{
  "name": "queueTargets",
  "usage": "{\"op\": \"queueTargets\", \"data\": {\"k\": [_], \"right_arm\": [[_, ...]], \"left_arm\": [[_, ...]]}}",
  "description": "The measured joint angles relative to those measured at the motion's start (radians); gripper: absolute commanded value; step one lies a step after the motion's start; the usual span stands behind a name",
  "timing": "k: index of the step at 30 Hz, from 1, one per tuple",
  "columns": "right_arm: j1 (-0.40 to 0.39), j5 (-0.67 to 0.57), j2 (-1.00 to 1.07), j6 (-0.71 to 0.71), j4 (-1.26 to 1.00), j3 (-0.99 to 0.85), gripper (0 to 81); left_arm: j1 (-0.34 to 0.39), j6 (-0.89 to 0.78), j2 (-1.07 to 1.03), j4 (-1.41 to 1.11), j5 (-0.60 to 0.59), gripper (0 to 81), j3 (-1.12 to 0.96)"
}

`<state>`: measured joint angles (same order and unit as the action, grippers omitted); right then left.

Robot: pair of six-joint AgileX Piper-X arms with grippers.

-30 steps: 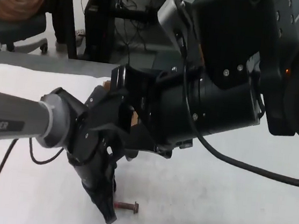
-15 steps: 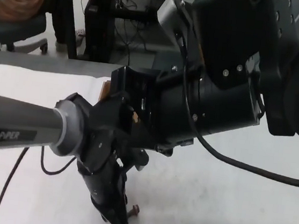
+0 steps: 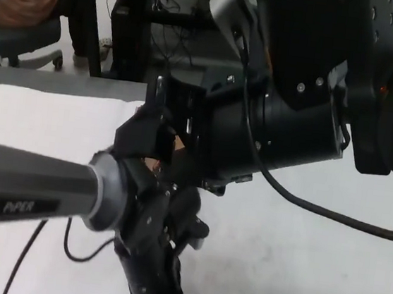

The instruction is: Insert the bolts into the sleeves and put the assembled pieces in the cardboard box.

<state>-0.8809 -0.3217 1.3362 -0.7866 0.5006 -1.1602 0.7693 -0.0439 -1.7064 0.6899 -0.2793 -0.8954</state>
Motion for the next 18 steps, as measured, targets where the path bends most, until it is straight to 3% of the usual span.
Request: {"op": "queueTargets", "data": {"k": [7,11,14,18], "right_arm": [[0.000,0.000,0.000,0.000,-0.008,0.000,70.0],[0.000,0.000,-0.007,0.024,0.016,0.000,69.9],[-0.002,0.138,-0.047,0.070,0.122,-0.005,63.6],[-0.003,0.585,-0.167,0.040,0.417,0.014,60.5]], "left_arm": [[0.001,-0.114,0.000,0.009,-0.036,1.8,0.003],[0.004,-0.127,0.018,0.014,0.036,1.8,0.008],[-0.001,-0.112,0.083,0.052,0.170,1.8,0.018],[-0.053,-0.097,0.291,0.051,0.288,1.8,0.041]]}}
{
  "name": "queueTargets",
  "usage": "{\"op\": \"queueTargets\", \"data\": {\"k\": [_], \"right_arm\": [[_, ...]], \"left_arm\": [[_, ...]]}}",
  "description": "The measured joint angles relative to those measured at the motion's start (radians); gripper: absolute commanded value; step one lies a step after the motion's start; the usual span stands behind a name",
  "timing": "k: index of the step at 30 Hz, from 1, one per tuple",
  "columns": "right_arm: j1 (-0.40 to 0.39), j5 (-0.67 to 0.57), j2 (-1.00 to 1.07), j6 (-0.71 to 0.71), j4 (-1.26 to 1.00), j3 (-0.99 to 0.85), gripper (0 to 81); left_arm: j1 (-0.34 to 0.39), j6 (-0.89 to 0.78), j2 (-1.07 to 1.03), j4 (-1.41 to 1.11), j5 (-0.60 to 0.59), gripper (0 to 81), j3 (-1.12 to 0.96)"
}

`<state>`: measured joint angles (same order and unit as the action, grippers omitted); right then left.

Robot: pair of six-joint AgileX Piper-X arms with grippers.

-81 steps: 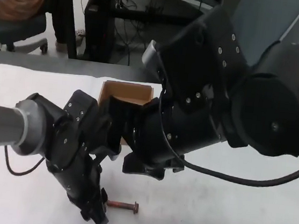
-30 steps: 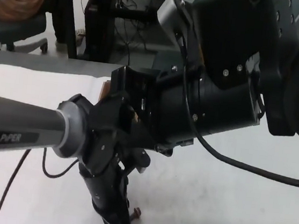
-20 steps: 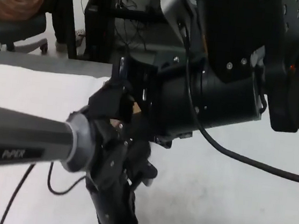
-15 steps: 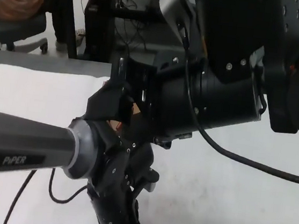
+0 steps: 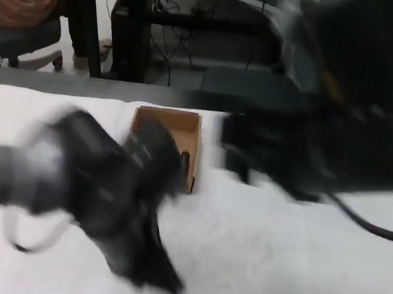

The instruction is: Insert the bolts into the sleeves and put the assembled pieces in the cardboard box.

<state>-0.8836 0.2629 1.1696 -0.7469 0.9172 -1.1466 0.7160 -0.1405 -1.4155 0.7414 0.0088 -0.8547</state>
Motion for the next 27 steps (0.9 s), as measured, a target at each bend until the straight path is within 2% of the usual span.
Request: {"op": "queueTargets", "data": {"k": [1,2,4,8,13,18,21,27], "right_arm": [[0.003,0.034,-0.019,-0.022,0.037,0.004,60.5],[0.005,0.117,-0.068,-0.078,0.088,0.023,60.5],[0.005,0.168,-0.128,-0.143,0.120,0.046,60.5],[-0.020,0.194,-0.219,-0.292,0.123,0.104,61.3],[-0.130,0.201,-0.230,-0.540,0.079,0.205,61.2],[-0.266,0.201,-0.148,-0.829,-0.003,0.320,60.5],[-0.299,0.196,-0.050,-0.957,-0.073,0.361,56.4],[-0.295,0.082,0.175,-1.063,-0.278,0.368,53.2]], "left_arm": [[-0.023,0.000,0.068,-0.010,0.013,1.8,0.003],[-0.048,0.006,0.133,-0.020,0.019,1.8,0.007],[-0.095,0.026,0.243,-0.032,0.028,1.8,0.018],[-0.169,0.082,0.420,-0.045,0.042,1.8,0.036],[-0.181,0.087,0.609,-0.149,0.024,1.8,0.093],[-0.181,0.059,0.858,-0.276,-0.032,1.8,0.217],[-0.181,0.059,1.005,-0.311,-0.054,1.8,0.294],[-0.181,0.054,1.236,-0.305,-0.101,1.8,0.353]]}}
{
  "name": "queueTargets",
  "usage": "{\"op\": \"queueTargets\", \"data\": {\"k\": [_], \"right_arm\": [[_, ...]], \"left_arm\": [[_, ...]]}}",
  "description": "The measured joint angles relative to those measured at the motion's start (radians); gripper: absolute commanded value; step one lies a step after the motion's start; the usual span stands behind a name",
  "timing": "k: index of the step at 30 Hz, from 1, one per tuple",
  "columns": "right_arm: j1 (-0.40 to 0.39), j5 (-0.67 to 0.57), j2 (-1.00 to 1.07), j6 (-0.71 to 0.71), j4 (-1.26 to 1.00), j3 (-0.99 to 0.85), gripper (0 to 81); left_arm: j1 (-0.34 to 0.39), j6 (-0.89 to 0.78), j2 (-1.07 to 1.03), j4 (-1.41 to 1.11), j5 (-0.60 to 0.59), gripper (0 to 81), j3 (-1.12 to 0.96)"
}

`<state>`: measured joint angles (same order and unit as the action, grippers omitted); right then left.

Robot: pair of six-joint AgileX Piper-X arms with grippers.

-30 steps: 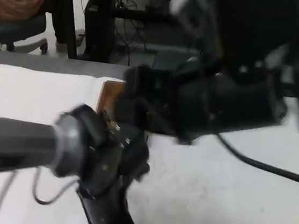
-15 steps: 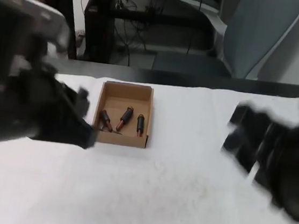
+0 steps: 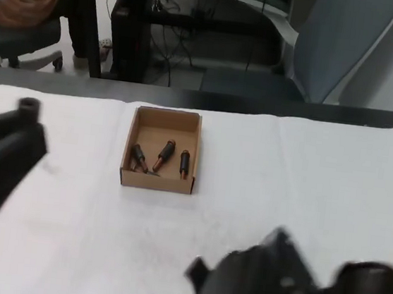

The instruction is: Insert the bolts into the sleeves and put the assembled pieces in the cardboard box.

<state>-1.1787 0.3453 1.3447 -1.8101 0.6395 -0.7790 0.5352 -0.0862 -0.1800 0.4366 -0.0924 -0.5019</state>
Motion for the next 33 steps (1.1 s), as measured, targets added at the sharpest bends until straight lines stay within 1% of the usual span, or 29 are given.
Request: {"op": "queueTargets", "data": {"k": [6,10,16,17,19,21,22,24,25,26,29,30,31,33], "right_arm": [[0.000,-0.132,0.161,-0.155,-0.089,0.000,53.3],[0.000,-0.143,0.190,-0.189,-0.080,0.000,53.3],[0.049,-0.142,0.191,-0.253,-0.010,0.000,52.8],[0.061,-0.142,0.191,-0.259,-0.007,0.000,49.7],[0.086,-0.145,0.191,-0.263,-0.004,0.000,38.5],[0.112,-0.147,0.191,-0.267,-0.002,0.000,29.3],[0.122,-0.146,0.191,-0.266,-0.002,0.000,27.2],[0.142,-0.146,0.191,-0.260,-0.002,0.000,27.6],[0.150,-0.146,0.191,-0.259,-0.002,0.000,30.0],[0.156,-0.146,0.191,-0.259,-0.002,0.000,34.0],[0.180,-0.149,0.191,-0.254,-0.007,0.000,52.4],[0.184,-0.150,0.191,-0.252,-0.011,0.000,55.6],[0.191,-0.159,0.191,-0.246,-0.020,0.000,55.3],[0.200,-0.177,0.201,-0.241,-0.041,0.000,51.8]], "left_arm": [[0.000,0.000,0.075,0.015,-0.002,1.8,0.000],[0.000,-0.002,0.090,0.035,-0.003,1.8,0.000],[0.000,-0.002,0.104,0.041,-0.007,1.8,0.000],[0.000,-0.002,0.104,0.040,-0.007,1.8,0.000],[0.000,-0.002,0.104,0.040,-0.007,1.8,0.000],[0.000,-0.002,0.104,0.040,-0.007,1.8,0.000],[0.000,-0.002,0.104,0.040,-0.007,1.8,0.000],[0.000,-0.002,0.104,0.040,-0.007,1.8,0.000],[0.000,-0.002,0.104,0.040,-0.007,1.8,0.000],[0.000,0.001,0.104,0.040,-0.007,1.8,0.000],[0.000,0.004,0.104,0.040,-0.007,1.8,0.000],[0.000,0.004,0.104,0.040,-0.007,1.8,0.000],[0.000,0.007,0.104,0.040,-0.007,1.8,0.000],[0.000,0.010,0.104,0.040,-0.001,1.8,0.000]]}}
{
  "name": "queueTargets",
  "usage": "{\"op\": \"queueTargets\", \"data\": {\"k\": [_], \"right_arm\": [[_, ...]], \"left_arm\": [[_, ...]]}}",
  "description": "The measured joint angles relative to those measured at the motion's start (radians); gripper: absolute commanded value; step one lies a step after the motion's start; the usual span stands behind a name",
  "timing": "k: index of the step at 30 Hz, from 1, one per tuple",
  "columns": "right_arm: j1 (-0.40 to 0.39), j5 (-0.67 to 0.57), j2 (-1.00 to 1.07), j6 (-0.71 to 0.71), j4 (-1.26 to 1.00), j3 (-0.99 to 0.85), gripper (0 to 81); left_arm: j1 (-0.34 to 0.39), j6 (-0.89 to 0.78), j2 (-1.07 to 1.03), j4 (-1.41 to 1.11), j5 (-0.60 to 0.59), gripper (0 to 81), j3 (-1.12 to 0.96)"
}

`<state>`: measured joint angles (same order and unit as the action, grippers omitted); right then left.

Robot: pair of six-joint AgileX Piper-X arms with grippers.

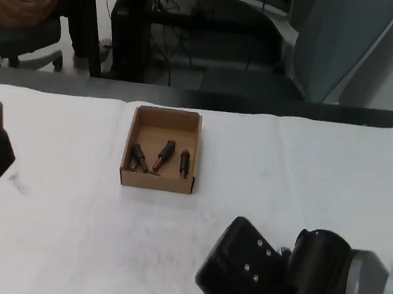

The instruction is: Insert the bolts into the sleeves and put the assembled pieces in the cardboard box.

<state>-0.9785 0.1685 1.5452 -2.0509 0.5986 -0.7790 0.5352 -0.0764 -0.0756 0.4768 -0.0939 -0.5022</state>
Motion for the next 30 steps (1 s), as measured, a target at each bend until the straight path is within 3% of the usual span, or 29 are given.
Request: {"op": "queueTargets", "data": {"k": [9,10,12,14,15,21,25,30], "right_arm": [[0.012,-0.048,0.079,0.018,-0.058,-0.025,48.7],[0.014,-0.049,0.087,0.019,-0.058,-0.030,45.4],[0.017,-0.056,0.098,0.021,-0.058,-0.041,30.7],[0.022,-0.069,0.108,0.028,-0.058,-0.044,3.2],[0.022,-0.076,0.111,0.037,-0.055,-0.044,0.3],[0.032,-0.082,0.119,0.160,-0.044,-0.067,0.6],[0.038,0.020,0.114,0.300,-0.134,-0.072,0.6],[0.076,0.138,0.007,0.771,-0.309,-0.075,0.6]], "left_arm": [[0.000,0.002,0.000,0.000,0.016,1.8,0.000],[0.000,0.002,0.000,0.000,0.017,1.8,0.000],[0.000,0.002,0.000,0.000,0.017,1.8,0.000],[0.000,0.002,0.000,0.003,0.017,1.8,0.000],[0.000,0.002,0.000,0.008,0.017,1.8,0.000],[0.000,0.002,0.000,0.026,0.017,1.8,0.000],[0.000,0.002,0.000,0.056,0.017,1.8,0.000],[0.000,0.007,0.000,0.068,0.017,1.8,0.068]]}}
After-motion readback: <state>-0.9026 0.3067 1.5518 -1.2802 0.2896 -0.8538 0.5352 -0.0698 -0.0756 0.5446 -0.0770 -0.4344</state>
